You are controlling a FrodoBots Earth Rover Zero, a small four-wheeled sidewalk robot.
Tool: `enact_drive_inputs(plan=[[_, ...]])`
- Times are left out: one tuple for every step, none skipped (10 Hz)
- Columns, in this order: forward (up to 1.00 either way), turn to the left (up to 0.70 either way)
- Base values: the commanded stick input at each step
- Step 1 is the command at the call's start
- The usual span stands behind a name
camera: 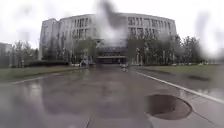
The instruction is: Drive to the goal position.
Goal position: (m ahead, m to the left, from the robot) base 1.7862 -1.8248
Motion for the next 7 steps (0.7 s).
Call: enact_drive_inputs(plan=[[0.7, 0.0], [0.7, 0.0], [0.7, 0.0], [0.7, 0.0], [0.7, 0.0], [0.7, 0.0], [0.7, 0.0]])
